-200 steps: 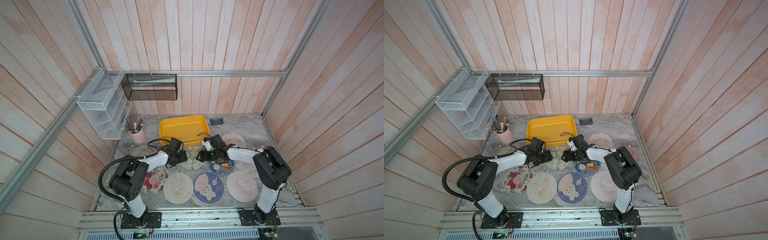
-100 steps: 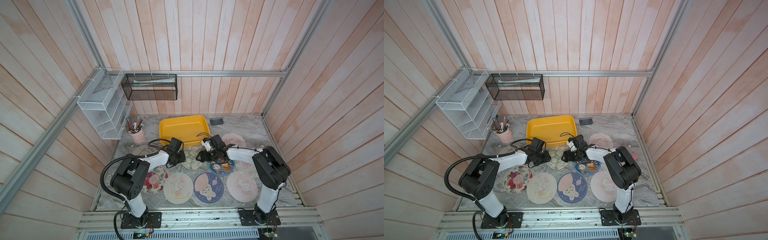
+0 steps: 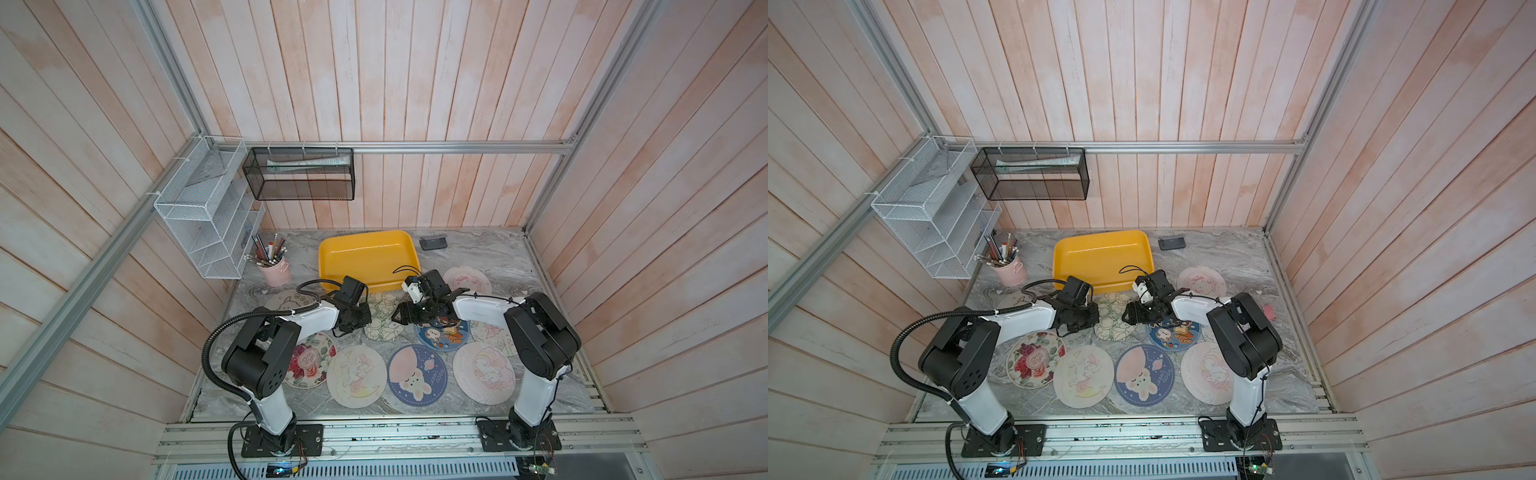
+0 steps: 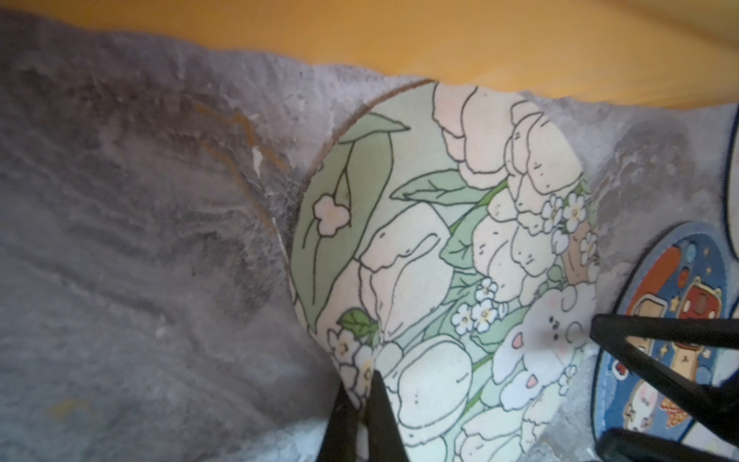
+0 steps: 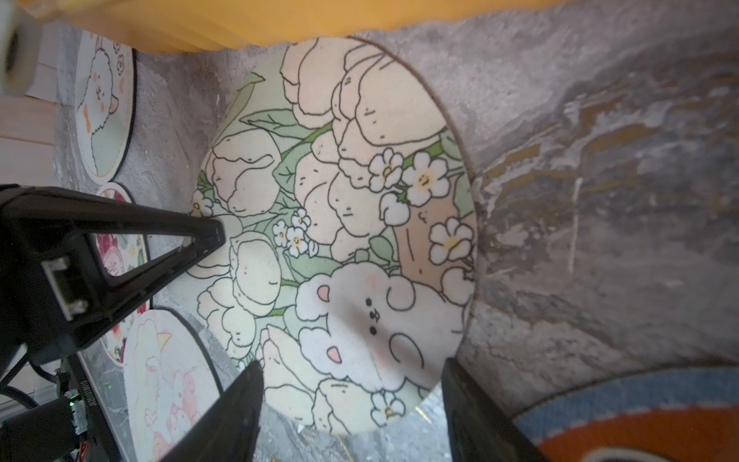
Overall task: Put the coasters into the storage box
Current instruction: Pick up the coaster from the center of the board, then place the coaster in the storage box.
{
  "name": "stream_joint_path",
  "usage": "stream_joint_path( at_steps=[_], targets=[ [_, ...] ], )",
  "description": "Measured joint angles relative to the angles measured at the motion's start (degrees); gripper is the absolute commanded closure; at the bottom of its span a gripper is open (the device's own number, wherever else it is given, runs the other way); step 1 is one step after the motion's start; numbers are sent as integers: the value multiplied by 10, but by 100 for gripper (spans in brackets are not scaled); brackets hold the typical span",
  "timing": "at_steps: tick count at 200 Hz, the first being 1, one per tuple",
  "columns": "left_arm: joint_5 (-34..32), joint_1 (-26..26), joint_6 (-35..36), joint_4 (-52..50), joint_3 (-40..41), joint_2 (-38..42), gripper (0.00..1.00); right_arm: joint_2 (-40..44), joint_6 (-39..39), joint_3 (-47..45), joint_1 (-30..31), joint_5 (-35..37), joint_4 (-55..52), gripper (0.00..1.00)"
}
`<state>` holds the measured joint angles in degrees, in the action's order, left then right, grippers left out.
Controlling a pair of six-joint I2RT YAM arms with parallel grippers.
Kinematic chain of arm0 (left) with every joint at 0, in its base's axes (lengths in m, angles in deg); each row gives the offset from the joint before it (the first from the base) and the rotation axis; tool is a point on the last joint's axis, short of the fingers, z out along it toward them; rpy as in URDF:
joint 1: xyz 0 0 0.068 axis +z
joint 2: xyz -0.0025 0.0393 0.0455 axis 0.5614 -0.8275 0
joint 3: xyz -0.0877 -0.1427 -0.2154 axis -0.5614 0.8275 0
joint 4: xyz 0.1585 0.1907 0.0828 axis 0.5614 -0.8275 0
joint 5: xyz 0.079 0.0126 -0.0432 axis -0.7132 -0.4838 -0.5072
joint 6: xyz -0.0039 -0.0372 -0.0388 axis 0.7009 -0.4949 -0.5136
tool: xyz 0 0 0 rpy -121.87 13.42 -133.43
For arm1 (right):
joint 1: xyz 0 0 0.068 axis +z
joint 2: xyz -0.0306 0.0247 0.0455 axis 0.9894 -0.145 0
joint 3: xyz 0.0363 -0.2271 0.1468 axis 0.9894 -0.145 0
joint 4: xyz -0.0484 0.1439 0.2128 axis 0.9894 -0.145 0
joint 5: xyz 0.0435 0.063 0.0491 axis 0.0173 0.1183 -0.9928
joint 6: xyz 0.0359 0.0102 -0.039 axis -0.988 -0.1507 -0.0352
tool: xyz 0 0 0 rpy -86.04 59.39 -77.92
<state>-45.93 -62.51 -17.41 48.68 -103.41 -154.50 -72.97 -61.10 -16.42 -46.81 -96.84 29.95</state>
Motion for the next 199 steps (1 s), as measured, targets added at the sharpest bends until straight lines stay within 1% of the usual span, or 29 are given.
stream_joint_path(
  at_steps=[36, 66, 83, 100, 144, 172, 199],
  targets=[
    [0, -11, 2, -21, 0, 24, 100, 1, 0, 0, 0, -2, 0, 27],
    [0, -28, 8, -39, -1, 87, 100, 16, -1, -16, -2, -6, -2, 24],
    [0, -30, 14, -51, -15, 116, 100, 32, -1, -30, -5, -11, -3, 22],
    [0, -30, 26, -62, -52, 127, 100, 50, -3, -38, -10, -16, -4, 21],
    [0, -30, 63, -72, -169, 125, 100, 96, -5, -51, -21, -21, -2, 20],
    [7, -25, 87, -61, -244, 94, 100, 110, -9, -61, -26, -28, 0, 20],
    [16, -16, 106, -54, -300, 53, 100, 115, -14, -68, -30, -32, 0, 20]
  ],
)
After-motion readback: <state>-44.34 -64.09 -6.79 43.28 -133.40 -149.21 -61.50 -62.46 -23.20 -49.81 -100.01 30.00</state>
